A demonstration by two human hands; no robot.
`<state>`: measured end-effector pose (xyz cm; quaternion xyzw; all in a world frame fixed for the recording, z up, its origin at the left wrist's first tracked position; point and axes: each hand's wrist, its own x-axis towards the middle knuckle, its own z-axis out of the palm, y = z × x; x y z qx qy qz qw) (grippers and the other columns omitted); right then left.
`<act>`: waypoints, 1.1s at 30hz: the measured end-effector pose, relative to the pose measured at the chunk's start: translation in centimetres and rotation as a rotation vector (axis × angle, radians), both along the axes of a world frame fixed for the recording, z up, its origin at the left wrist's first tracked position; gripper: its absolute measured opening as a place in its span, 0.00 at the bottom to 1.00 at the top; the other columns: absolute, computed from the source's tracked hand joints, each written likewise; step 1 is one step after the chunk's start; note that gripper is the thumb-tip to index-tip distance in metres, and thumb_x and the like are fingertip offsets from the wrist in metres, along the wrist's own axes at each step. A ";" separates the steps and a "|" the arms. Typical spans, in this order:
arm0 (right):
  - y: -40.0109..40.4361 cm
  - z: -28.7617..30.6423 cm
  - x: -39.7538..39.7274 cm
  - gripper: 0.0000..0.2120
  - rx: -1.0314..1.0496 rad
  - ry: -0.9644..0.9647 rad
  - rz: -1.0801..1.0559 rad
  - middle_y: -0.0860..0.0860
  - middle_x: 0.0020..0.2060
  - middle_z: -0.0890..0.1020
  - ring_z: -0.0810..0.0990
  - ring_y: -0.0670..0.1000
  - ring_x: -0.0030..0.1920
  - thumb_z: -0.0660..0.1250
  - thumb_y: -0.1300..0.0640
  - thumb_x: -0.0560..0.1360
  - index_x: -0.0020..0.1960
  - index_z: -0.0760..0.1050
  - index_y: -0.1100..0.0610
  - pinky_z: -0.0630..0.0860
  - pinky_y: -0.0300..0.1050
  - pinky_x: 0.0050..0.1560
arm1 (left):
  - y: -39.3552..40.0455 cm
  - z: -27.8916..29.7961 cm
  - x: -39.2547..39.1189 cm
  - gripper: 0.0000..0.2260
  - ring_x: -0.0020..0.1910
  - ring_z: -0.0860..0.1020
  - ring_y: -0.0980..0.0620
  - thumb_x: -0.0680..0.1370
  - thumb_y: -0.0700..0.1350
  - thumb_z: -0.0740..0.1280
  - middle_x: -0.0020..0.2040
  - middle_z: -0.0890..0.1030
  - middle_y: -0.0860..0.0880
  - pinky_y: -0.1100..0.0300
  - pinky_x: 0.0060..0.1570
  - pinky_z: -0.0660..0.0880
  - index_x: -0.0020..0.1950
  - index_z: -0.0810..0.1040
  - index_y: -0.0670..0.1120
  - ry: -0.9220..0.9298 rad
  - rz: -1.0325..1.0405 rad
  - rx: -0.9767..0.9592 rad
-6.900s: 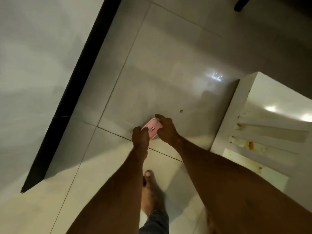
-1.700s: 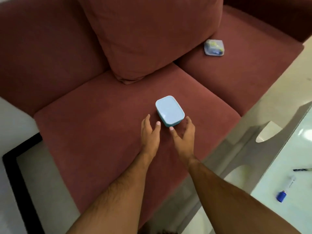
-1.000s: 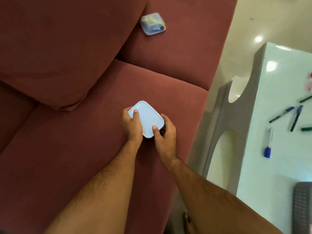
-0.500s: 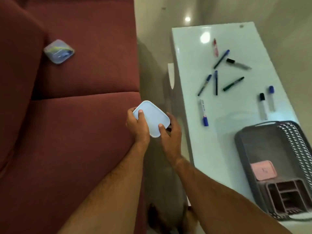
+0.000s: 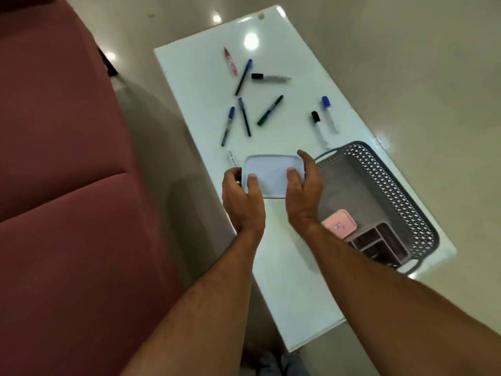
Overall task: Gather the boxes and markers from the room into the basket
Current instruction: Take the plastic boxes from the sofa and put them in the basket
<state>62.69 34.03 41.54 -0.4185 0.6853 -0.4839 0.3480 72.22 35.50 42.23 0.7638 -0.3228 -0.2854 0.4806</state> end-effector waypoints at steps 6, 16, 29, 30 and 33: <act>-1.6 -0.5 -8.8 0.22 0.038 0.044 -0.048 0.56 0.59 0.85 0.82 0.55 0.59 0.63 0.56 0.73 0.65 0.81 0.60 0.80 0.56 0.63 | 1.2 -1.0 -6.9 0.12 0.44 0.82 0.51 0.78 0.49 0.67 0.48 0.82 0.50 0.50 0.47 0.83 0.60 0.73 0.48 -0.062 -0.253 0.080; -3.6 -4.4 -16.4 0.10 0.112 0.173 0.035 0.52 0.49 0.87 0.84 0.53 0.50 0.67 0.59 0.80 0.56 0.84 0.58 0.81 0.48 0.51 | 0.9 -3.0 -11.9 0.19 0.56 0.81 0.44 0.77 0.48 0.67 0.59 0.82 0.44 0.49 0.55 0.81 0.67 0.73 0.45 -0.302 -0.554 0.181; -4.5 -9.2 -16.6 0.06 0.214 0.169 0.084 0.52 0.45 0.85 0.81 0.49 0.45 0.68 0.61 0.81 0.54 0.83 0.60 0.77 0.42 0.44 | 0.5 -6.7 -12.5 0.20 0.60 0.74 0.44 0.77 0.49 0.68 0.63 0.75 0.43 0.49 0.58 0.77 0.66 0.74 0.42 -0.651 -0.583 0.307; -4.5 -9.3 -16.4 0.06 0.212 0.162 0.093 0.53 0.46 0.85 0.81 0.49 0.45 0.68 0.61 0.81 0.55 0.83 0.60 0.76 0.39 0.42 | 0.5 -6.8 -12.5 0.20 0.61 0.73 0.44 0.77 0.48 0.68 0.63 0.75 0.43 0.49 0.58 0.77 0.67 0.73 0.42 -0.641 -0.578 0.310; -4.5 -9.5 -15.6 0.06 0.209 0.133 0.126 0.53 0.47 0.84 0.80 0.48 0.45 0.67 0.61 0.82 0.55 0.82 0.60 0.74 0.33 0.41 | 0.5 -6.9 -12.4 0.27 0.62 0.72 0.45 0.74 0.43 0.69 0.64 0.72 0.43 0.53 0.57 0.77 0.72 0.68 0.42 -0.604 -0.579 0.304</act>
